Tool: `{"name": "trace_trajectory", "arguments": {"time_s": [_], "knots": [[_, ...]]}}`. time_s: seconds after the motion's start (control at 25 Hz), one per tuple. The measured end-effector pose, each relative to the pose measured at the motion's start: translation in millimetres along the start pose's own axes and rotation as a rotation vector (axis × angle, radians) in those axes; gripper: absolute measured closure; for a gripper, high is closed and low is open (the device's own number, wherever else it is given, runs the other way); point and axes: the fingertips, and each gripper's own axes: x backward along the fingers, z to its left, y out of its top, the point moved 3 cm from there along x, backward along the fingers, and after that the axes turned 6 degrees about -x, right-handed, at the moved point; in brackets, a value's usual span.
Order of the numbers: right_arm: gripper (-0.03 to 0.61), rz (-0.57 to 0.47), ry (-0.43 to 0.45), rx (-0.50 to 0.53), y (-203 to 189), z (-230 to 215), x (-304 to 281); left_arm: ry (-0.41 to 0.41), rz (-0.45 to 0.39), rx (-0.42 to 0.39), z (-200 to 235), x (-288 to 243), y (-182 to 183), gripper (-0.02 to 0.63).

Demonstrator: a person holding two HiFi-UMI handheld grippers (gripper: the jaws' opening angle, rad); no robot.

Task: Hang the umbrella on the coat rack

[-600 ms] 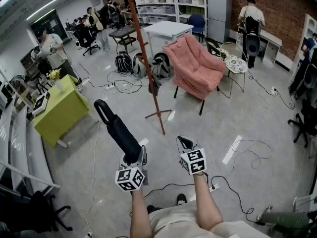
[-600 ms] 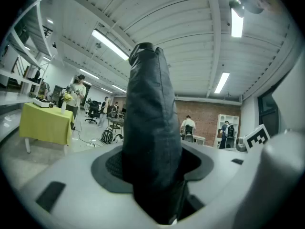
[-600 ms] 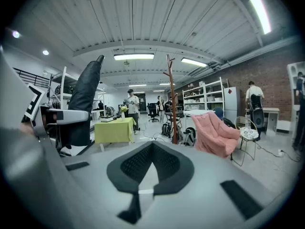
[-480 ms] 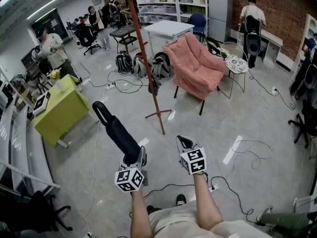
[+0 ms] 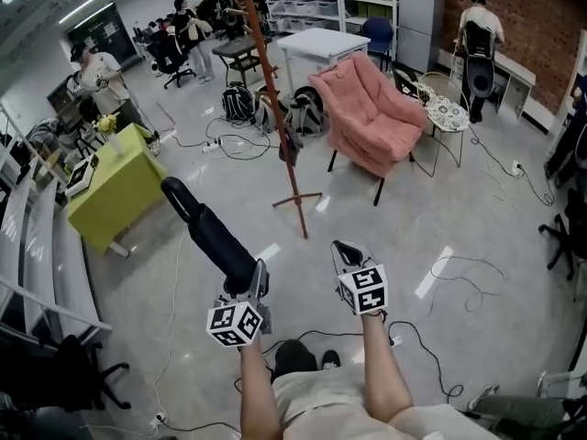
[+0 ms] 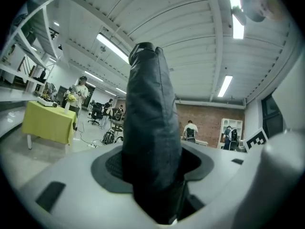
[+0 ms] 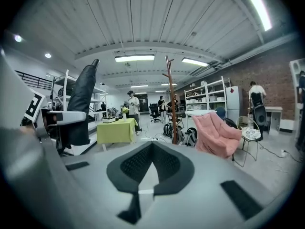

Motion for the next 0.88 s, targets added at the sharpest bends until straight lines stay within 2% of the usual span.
{"name": "trace_trajectory", "arguments": {"time_s": [0.2, 0.44, 0.68, 0.88], "knots": [[0.574, 0.015, -0.020, -0.005, 0, -13, 8, 0.010, 0.009, -0.002, 0, 9, 0, 0.351], [0.574, 0.010, 0.002, -0.016, 2, -19, 18, 0.002, 0.005, 0.004, -7, -1, 9, 0.351], [0.574, -0.035, -0.039, -0.064, 16, -44, 20, -0.057, 0.010, -0.022, -26, -26, 13, 0.351], [0.574, -0.007, -0.043, -0.044, 12, -45, 8, -0.075, 0.024, -0.025, -26, -43, 8, 0.351]]}}
